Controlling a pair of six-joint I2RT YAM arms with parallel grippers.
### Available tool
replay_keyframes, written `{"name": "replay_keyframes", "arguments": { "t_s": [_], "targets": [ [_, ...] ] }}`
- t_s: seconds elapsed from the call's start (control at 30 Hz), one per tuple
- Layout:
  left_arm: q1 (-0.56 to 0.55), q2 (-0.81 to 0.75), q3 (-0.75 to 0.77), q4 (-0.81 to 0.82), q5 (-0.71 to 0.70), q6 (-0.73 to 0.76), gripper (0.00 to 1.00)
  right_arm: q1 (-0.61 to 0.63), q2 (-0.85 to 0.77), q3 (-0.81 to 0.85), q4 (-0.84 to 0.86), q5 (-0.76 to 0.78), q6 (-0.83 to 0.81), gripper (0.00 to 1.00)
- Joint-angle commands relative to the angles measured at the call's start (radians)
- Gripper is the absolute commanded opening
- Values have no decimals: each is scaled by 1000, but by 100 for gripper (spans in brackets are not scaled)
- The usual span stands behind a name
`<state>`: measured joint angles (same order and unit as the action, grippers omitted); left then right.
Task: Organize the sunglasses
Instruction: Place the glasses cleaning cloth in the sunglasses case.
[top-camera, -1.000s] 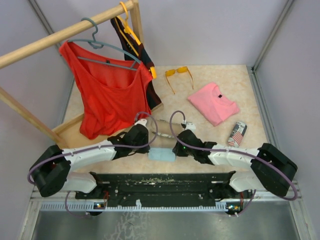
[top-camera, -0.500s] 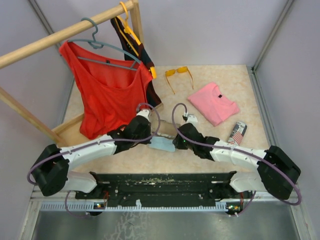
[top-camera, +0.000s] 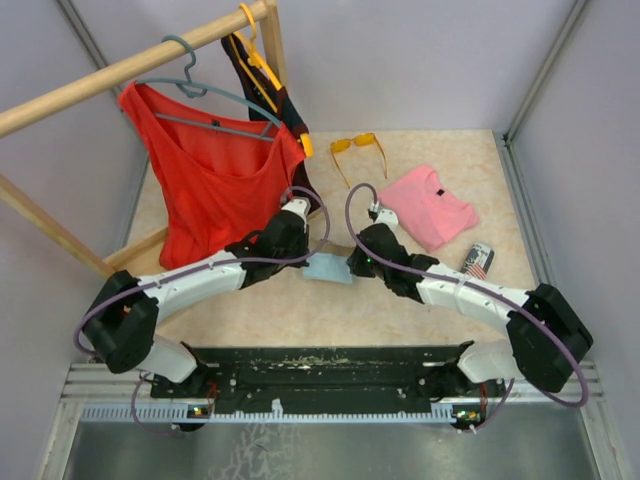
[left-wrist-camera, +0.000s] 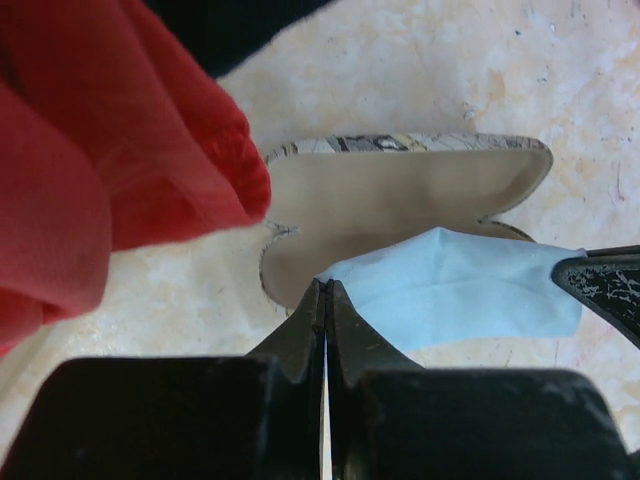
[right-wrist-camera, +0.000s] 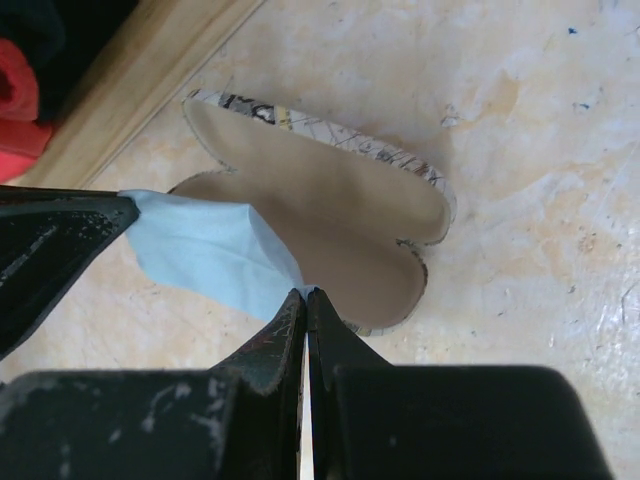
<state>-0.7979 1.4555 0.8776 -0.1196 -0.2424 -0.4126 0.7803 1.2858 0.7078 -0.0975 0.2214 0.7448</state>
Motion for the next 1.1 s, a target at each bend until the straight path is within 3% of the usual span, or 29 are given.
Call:
{"name": "replay_keyframes", "arguments": {
  "t_s": [0.0,1.07],
  "targets": [
    [24,43,43,63,4,39,0,-37,32,56,33,-6,-24,0],
    [82,223,97,186,51,72,0,-131,153,76,113,-51,-69,0]
  ]
}}
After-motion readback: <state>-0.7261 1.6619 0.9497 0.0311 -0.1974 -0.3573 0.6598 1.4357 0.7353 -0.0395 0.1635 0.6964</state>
